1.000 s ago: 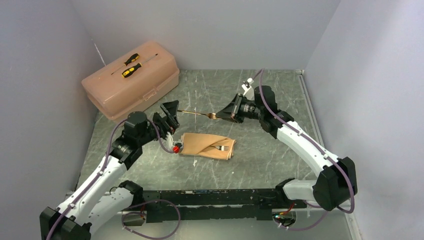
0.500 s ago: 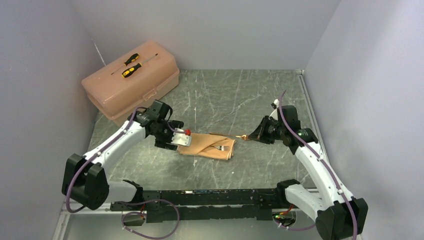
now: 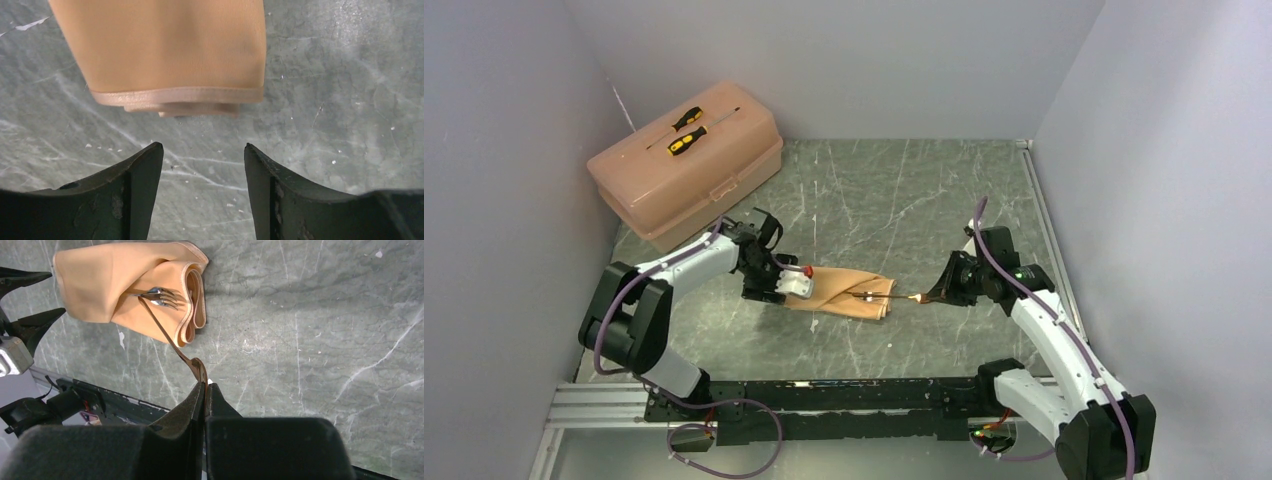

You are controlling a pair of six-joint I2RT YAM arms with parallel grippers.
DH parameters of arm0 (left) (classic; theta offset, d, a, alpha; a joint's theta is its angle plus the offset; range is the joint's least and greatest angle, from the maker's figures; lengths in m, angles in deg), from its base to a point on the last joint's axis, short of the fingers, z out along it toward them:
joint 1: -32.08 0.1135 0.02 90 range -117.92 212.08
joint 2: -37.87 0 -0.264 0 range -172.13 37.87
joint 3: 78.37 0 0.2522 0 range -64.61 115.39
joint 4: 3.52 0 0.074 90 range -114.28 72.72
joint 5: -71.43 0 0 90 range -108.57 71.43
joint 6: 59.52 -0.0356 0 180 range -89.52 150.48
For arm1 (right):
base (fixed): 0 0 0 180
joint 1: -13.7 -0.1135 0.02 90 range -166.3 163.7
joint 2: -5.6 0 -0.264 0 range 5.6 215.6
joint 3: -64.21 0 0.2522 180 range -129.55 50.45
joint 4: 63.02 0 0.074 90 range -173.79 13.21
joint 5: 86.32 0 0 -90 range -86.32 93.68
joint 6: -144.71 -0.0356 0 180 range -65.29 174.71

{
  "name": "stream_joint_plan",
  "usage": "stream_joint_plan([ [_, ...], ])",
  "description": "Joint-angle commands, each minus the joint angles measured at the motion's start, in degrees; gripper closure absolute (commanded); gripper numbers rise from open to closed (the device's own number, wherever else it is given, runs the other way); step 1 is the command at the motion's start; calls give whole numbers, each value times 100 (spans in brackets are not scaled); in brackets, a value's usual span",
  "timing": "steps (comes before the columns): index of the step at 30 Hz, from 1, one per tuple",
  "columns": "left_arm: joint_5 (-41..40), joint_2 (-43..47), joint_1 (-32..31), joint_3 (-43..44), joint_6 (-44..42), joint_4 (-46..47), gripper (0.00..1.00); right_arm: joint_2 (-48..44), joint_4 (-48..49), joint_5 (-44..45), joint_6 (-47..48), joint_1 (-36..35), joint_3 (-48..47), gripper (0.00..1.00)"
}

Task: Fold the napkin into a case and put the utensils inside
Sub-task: Insert the fork into the napkin.

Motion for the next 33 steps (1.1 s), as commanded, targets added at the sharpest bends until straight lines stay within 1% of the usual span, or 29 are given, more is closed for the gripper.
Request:
stream_joint_plan([
  [1,46,-198,-96,-62,86,398,35,69,421,-143,-38,15,89,100],
  [11,-13,-524,-287,-223,23,759,42,387,1313,-576,-419,15,457,100],
  [21,21,-599,-324,-223,14,684,45,563,2409,-1075,-923,-18,909,100],
  [26,27,-636,-342,-210,49,656,45,897,2959,-1011,-1156,-292,930,100],
  [33,21,-667,-350,-193,114,648,46,1583,3769,-769,-1471,-878,816,100],
])
